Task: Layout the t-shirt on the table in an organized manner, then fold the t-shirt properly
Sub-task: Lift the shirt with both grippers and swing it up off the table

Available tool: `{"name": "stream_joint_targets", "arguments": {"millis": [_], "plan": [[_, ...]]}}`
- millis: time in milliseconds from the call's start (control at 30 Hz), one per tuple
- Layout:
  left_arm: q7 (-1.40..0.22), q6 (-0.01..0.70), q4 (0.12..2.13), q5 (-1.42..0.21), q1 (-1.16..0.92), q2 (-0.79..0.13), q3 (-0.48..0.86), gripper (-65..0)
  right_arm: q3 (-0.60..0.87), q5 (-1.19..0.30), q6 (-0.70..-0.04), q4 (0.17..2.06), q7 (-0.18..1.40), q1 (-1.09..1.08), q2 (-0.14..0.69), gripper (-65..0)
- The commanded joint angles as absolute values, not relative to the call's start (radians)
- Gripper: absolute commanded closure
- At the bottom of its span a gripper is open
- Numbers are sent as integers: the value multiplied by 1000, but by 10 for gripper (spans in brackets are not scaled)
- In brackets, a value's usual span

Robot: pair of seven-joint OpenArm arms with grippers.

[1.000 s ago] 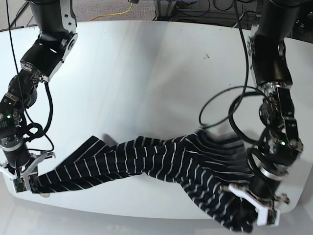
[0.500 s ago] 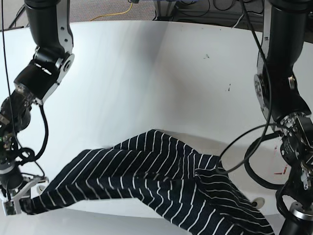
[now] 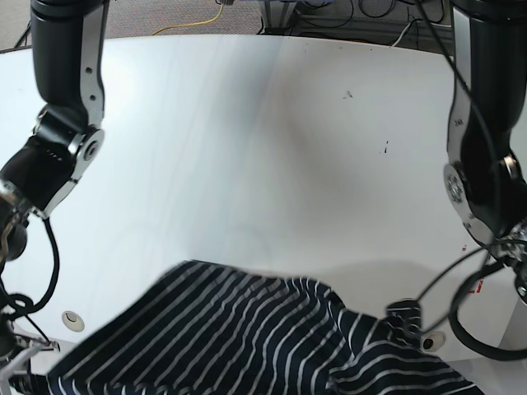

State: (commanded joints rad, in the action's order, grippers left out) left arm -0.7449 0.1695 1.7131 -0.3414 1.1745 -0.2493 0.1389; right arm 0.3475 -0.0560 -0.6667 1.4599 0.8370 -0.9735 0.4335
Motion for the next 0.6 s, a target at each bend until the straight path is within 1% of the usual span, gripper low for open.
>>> {"name": "stream_joint_targets", "arguments": {"millis": [167,400,500,600], "plan": [[-750,171,1689,-341,1207,-257,139,0,337,-59,-667,1451,837,-995,446,0],[-750,171,1692,-343,1184,-257,139,0,338,-58,-667,1457,843,-987,447,0],[-750,171,1693,-344,1138,-257,139,0,343,-58,-667,1466,854,-940,453,0],[-769,171,1718,-344,1095,-257,140,0,357,-59,-668,1517,871,-881,466,0]]}}
